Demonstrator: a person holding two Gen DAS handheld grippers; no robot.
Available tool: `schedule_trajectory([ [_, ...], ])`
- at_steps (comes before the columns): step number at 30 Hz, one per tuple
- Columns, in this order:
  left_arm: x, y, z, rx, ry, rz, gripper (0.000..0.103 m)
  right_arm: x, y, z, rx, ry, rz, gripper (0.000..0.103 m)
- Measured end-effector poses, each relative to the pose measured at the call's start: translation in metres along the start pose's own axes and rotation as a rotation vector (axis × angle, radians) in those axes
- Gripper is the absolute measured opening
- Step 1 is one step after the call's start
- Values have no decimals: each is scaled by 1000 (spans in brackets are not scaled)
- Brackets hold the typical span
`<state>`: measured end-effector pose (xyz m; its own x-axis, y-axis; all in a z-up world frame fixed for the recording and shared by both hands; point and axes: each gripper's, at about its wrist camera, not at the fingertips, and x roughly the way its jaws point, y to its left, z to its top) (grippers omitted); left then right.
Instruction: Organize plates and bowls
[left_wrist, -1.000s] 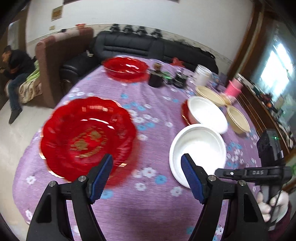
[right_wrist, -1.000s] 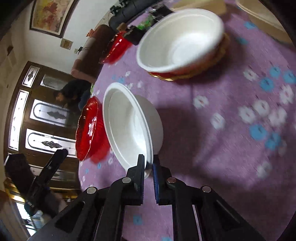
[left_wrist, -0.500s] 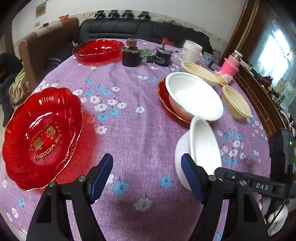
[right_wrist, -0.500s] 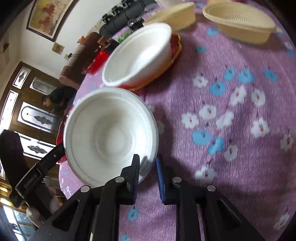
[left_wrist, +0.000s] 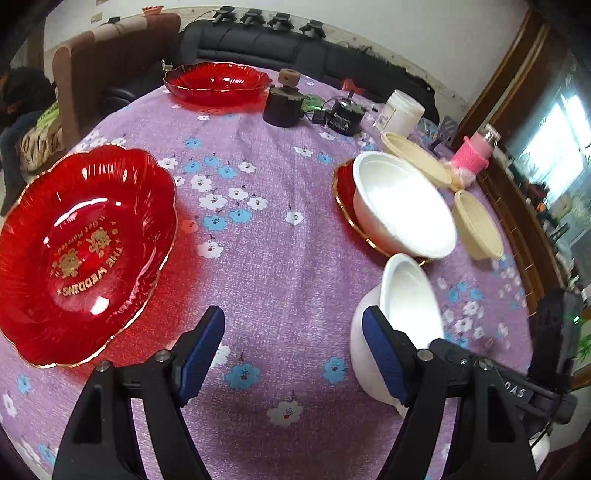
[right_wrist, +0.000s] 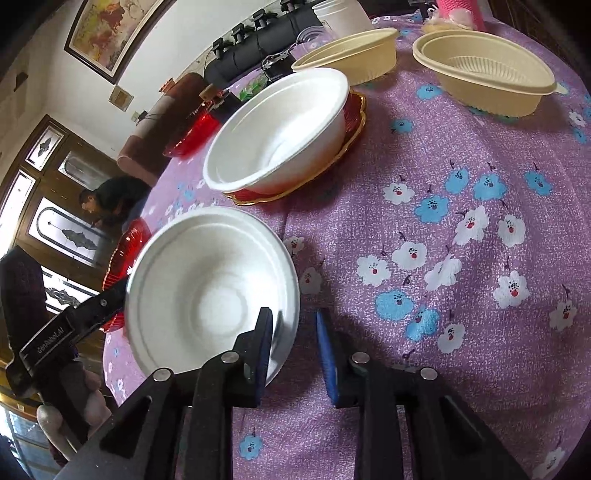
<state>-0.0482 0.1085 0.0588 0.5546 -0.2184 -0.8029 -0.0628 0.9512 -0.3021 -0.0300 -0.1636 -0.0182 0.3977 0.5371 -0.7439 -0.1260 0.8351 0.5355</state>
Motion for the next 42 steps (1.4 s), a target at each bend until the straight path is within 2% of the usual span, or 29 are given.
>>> schedule_trajectory([
  [3, -10, 4, 3, -28, -46, -21, 76, -4, -2, -2, -1, -13, 0, 34],
  [8, -11, 2, 5, -18, -47, -23, 77, -5, 1, -2, -17, -22, 0, 35],
  [19, 29, -18, -14, 61, 70, -30, 76, 3, 14, -10, -64, -1, -14, 35],
  [20, 30, -19, -14, 65, 72, -34, 70, 3, 15, -11, -69, -2, -17, 35],
  [24, 36, -22, -14, 81, 96, -56, 26, 0, 22, -14, -98, -9, -29, 35],
  [26, 38, -23, -13, 83, 103, -67, 19, 0, 26, -15, -111, -13, -35, 35],
  [27, 38, -24, -13, 85, 100, -66, 18, 0, 27, -15, -113, -14, -35, 35],
  [29, 34, -25, -14, 91, 83, -70, 17, 3, 33, -16, -128, -14, -36, 24],
  [31, 29, -24, -13, 96, 67, -77, 17, 1, 37, -17, -147, -30, -59, 23],
  [35, 6, -18, -11, 80, 29, -103, 16, -8, 48, -17, -168, -61, -40, 21],
  [42, -50, 9, 3, 45, -99, -64, 16, -13, 102, -3, -249, -100, 1, 21],
])
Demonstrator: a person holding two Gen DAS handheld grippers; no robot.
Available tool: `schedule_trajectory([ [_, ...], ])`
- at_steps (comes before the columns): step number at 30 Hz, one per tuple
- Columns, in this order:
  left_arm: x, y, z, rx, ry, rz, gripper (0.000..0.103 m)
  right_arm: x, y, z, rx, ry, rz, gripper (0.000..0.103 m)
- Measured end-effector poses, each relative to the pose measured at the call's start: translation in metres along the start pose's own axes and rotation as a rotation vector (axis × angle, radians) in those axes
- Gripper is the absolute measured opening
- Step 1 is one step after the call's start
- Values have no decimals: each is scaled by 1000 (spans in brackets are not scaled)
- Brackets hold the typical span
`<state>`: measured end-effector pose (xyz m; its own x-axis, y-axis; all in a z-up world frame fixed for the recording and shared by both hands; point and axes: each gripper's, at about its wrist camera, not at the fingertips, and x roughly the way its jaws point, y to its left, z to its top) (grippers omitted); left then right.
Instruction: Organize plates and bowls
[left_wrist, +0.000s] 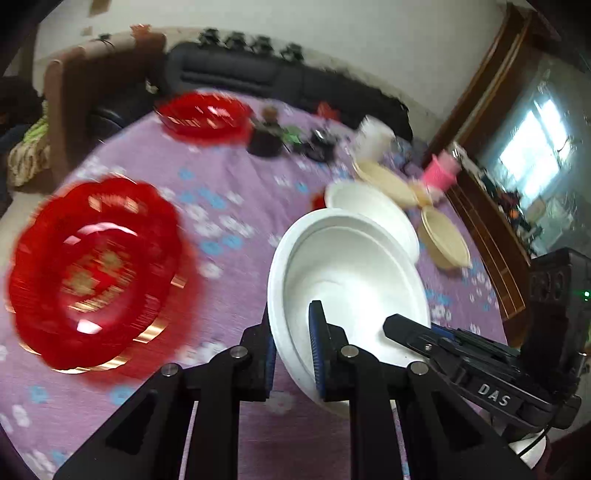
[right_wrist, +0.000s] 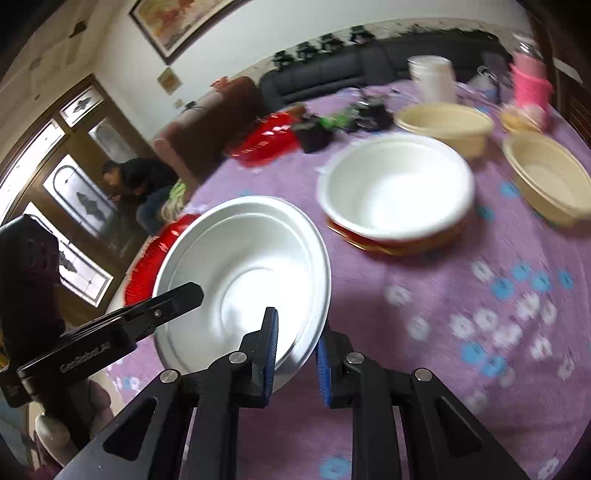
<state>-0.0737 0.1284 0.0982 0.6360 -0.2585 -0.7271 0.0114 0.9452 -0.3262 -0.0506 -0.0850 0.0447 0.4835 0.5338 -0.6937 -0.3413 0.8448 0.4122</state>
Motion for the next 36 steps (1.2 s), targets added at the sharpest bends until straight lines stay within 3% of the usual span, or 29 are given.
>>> schedule_trajectory([
  [7, -45, 69, 16, -72, -111, 136, 16, 35, 84, 25, -129, -1, 61, 21],
  [11, -50, 114, 19, -129, -116, 202, 16, 64, 127, 37, -191, 17, 86, 21],
  [16, -35, 163, 21, -179, -74, 265, 16, 109, 168, 39, -272, 62, 47, 21],
  [29, 6, 194, 18, -210, 9, 275, 16, 176, 160, 34, -244, 171, -37, 21],
  [31, 6, 197, 17, -225, 7, 280, 18, 178, 160, 32, -240, 174, -43, 21],
  [35, -6, 198, 18, -237, -38, 277, 47, 179, 160, 30, -232, 175, -39, 21],
  [36, -9, 198, 18, -239, -46, 279, 48, 180, 159, 30, -224, 171, -36, 22],
])
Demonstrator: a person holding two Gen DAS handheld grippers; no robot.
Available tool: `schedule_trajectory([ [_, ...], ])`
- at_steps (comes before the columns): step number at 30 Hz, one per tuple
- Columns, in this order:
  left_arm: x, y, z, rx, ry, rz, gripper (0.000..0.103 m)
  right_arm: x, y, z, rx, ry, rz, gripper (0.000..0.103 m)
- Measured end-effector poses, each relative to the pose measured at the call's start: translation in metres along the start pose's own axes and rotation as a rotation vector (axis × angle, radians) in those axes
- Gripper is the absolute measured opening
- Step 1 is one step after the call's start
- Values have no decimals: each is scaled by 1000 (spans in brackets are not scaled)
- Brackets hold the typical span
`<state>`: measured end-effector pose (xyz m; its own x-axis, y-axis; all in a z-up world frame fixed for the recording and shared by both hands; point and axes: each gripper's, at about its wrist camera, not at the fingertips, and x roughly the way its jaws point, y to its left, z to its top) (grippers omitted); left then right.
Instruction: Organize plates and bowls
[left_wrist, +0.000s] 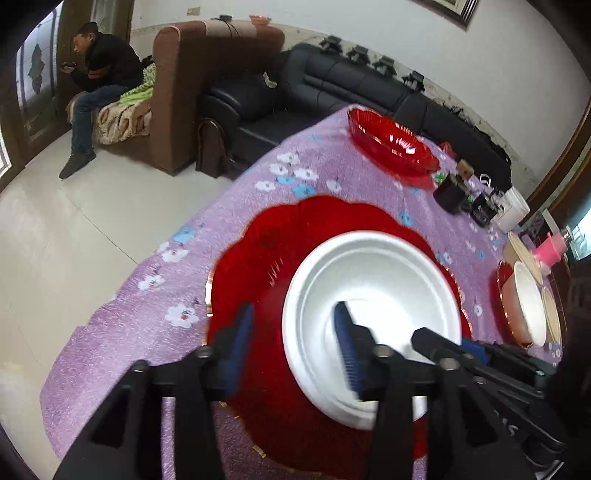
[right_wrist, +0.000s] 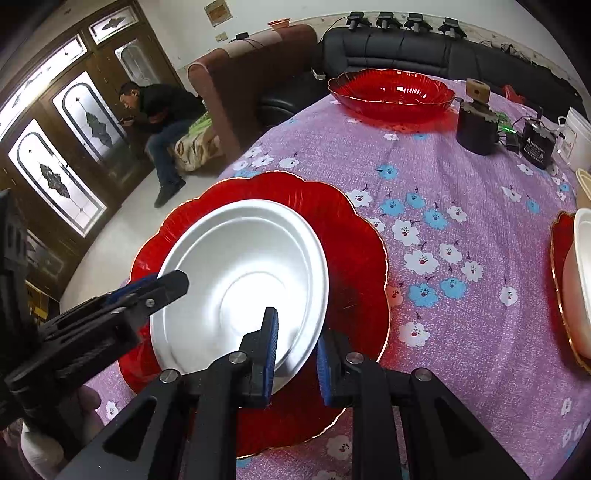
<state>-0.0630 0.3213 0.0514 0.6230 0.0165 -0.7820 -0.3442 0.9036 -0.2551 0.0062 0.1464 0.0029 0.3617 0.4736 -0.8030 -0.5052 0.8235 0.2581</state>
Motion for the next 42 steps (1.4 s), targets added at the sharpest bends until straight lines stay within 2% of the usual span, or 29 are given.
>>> schedule_trajectory([
  [1, -6, 1, 0, -5, -10, -8, 49, 2, -1, 0, 7, 1, 3, 25],
  [3, -18, 3, -2, -19, -32, -2, 56, 1, 1, -2, 1, -15, -4, 30],
  [7, -40, 6, -7, -42, -74, -12, 64, -10, 8, -4, -34, -89, -39, 53],
  [10, -58, 8, -10, -67, -107, -23, 66, -25, 12, -5, -46, -140, -52, 54],
  [13, -74, 3, -14, -81, -132, -53, 71, -44, 12, -10, -43, -175, -28, 54],
  [16, -86, -10, -19, -61, -143, -87, 73, -69, 2, -20, -29, -213, -13, 54],
  [21, -93, -47, -31, 25, -128, -141, 75, -110, -51, -36, 36, -259, -69, 54],
  [25, -94, -79, -42, 96, -104, -200, 75, -147, -130, -48, 165, -295, -200, 54],
  [28, -90, -101, -48, 136, -91, -229, 75, -171, -194, -54, 307, -308, -267, 54],
  [31, -83, -118, -55, 160, -68, -249, 75, -181, -237, -56, 402, -301, -290, 53],
  [34, -77, -129, -61, 182, -45, -251, 75, -176, -259, -54, 446, -279, -303, 53],
  [36, -75, -135, -66, 196, -32, -247, 75, -167, -265, -51, 451, -263, -309, 52],
  [37, -75, -136, -69, 202, -28, -242, 75, -161, -268, -48, 453, -253, -311, 48],
  [39, -74, -138, -71, 209, -24, -233, 75, -149, -276, -43, 465, -235, -299, 37],
  [41, -74, -138, -72, 209, -21, -223, 75, -143, -281, -47, 485, -220, -276, 17],
  [42, -74, -136, -72, 207, -20, -221, 75, -139, -285, -47, 507, -219, -246, 12],
])
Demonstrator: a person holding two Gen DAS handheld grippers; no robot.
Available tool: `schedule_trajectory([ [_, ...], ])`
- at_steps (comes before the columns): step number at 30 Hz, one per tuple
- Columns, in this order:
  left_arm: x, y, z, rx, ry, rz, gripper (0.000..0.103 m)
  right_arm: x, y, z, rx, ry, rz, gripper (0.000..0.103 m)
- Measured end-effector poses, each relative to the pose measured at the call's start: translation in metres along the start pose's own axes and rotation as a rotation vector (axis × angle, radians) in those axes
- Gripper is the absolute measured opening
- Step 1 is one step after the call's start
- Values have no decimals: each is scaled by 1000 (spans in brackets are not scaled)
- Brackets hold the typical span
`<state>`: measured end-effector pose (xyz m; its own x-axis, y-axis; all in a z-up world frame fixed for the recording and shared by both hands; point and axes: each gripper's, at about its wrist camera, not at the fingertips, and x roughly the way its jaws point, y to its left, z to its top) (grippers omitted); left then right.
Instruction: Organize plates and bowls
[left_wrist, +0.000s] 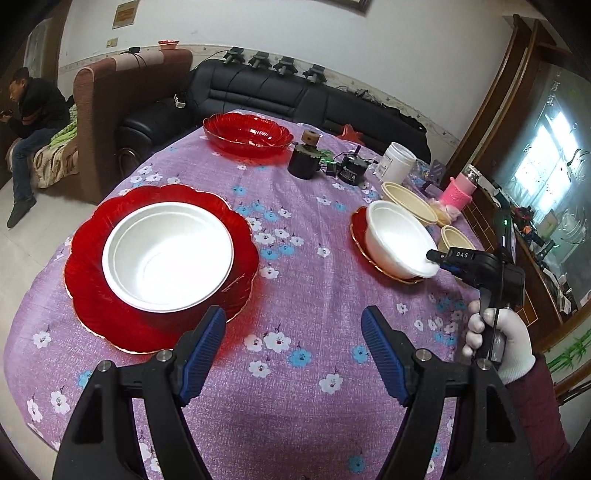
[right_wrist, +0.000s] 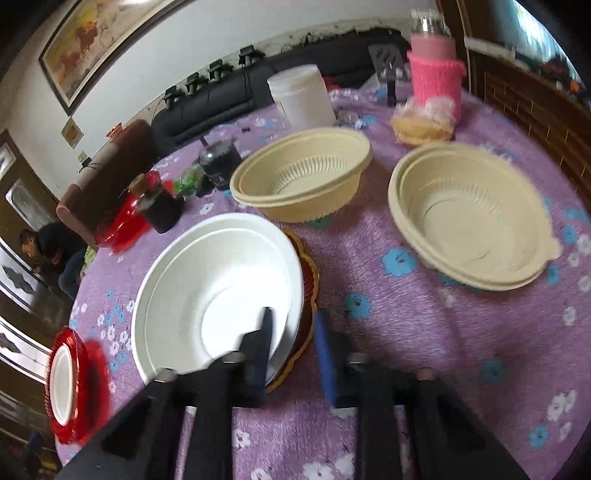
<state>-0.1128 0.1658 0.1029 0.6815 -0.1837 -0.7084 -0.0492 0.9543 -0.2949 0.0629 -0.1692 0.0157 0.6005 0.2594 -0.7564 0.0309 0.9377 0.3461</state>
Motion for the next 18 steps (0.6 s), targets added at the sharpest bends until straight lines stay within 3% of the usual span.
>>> schedule_trajectory([
  [9, 9, 7, -1, -21, 23, -4, 75, -15, -18, 1, 182, -17, 246, 6],
  [18, 13, 4, -6, -4, 30, -17, 75, -13, 35, 13, 179, -17, 368, 7],
])
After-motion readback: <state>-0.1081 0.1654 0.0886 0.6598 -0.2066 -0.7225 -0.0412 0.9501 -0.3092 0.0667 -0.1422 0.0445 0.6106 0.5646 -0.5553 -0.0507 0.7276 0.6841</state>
